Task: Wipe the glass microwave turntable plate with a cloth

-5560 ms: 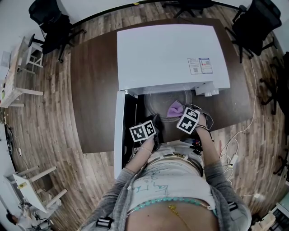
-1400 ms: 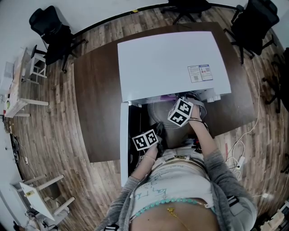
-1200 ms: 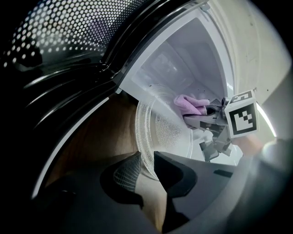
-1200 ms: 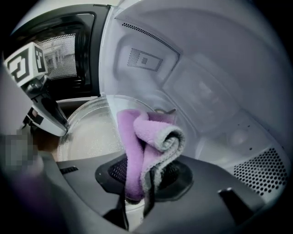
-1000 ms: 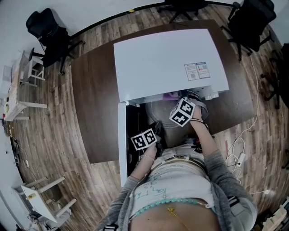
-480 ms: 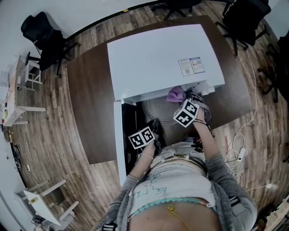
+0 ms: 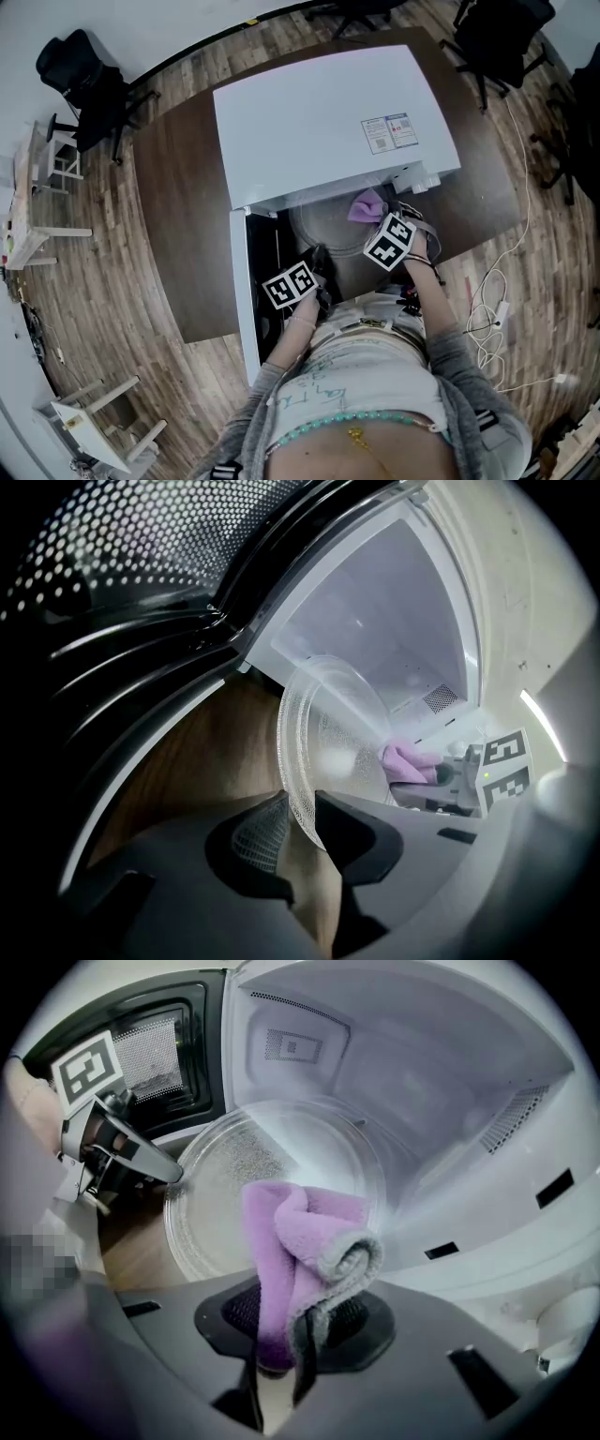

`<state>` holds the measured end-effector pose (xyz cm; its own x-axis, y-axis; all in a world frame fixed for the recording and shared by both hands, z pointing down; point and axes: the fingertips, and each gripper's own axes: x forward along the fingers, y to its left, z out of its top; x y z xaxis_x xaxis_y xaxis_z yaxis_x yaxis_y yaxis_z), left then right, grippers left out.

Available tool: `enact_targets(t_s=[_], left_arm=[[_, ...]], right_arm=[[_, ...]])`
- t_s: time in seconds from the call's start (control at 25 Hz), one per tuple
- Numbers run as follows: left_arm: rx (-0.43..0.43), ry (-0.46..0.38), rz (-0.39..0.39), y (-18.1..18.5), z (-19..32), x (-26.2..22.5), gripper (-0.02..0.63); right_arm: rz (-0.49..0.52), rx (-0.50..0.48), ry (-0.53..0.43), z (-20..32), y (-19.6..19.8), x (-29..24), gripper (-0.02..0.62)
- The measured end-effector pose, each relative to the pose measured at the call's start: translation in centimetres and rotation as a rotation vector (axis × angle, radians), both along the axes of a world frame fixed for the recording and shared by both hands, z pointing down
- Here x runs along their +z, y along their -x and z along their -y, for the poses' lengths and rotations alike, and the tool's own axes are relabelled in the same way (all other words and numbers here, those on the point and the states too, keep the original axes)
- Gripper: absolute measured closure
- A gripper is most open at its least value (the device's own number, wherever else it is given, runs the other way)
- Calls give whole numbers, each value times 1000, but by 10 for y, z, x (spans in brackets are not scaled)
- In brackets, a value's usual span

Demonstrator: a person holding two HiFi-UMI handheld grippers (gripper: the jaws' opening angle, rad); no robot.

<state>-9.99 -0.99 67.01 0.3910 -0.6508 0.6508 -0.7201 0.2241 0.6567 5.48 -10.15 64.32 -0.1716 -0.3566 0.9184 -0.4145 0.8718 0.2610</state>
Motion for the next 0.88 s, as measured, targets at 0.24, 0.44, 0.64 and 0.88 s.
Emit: enact_targets(t_s=[0.24, 0.44, 0.64, 0.88], left_arm=[[0, 3, -2, 1, -1, -1, 506], [-3, 1, -3, 0, 0, -1, 506], [-4, 1, -2, 0, -1, -1, 506], [-9, -3, 1, 0, -1, -1, 506]], right_arm=[[-9, -14, 42, -17, 1, 5, 480], [-57, -104, 72, -36, 7, 11, 480], [-74, -177, 110, -55, 19, 17, 480], [-90, -292, 131, -70, 39, 20, 480]])
